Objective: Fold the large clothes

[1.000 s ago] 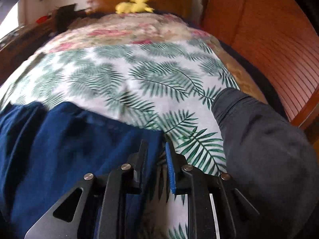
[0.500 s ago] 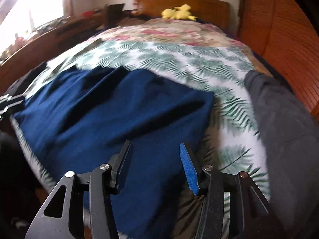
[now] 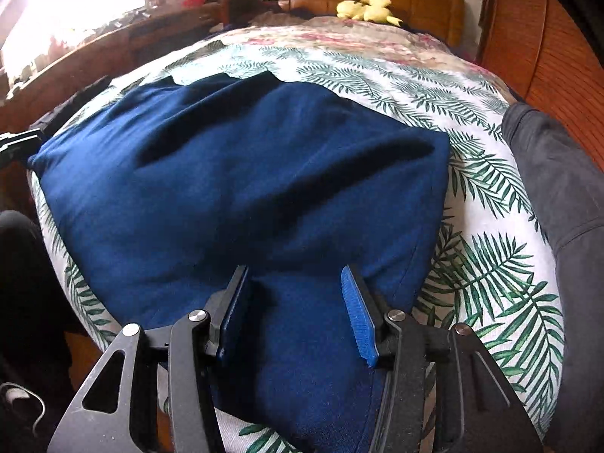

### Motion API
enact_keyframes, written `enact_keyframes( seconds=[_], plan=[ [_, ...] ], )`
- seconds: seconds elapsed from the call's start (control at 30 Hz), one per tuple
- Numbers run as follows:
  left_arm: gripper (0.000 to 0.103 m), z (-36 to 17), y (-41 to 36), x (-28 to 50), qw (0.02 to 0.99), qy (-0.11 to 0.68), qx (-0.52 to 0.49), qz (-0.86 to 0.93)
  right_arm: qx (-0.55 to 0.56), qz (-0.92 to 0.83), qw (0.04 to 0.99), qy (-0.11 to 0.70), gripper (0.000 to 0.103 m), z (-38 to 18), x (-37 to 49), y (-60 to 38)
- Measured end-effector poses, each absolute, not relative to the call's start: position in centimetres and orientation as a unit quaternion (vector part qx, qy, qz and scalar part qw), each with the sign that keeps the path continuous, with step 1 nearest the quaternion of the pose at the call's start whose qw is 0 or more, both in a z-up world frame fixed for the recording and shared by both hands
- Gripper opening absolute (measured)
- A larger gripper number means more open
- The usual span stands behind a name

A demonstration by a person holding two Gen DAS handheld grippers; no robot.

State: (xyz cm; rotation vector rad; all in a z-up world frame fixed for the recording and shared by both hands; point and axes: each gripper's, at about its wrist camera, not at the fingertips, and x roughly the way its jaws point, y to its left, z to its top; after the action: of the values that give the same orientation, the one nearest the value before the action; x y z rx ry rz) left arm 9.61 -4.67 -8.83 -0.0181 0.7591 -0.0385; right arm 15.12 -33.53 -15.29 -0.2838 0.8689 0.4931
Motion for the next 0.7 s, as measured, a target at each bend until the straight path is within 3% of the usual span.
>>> enact_keyframes(
  seconds=[0.27,0.7],
  plan=[
    [0.029,-8.6,0.3,8.4,0.922,0.386,-0.031,0.022,-0.114,0.247,0.872,0.407,0.05,-15.4,14.9,-34.2],
    [0.033,-13.8,5.1,9.5,0.905,0.422,-0.053,-0.003,-0.103,0.211,0.876,0.422,0.05,-15.3,15.2,-33.5]
  ],
)
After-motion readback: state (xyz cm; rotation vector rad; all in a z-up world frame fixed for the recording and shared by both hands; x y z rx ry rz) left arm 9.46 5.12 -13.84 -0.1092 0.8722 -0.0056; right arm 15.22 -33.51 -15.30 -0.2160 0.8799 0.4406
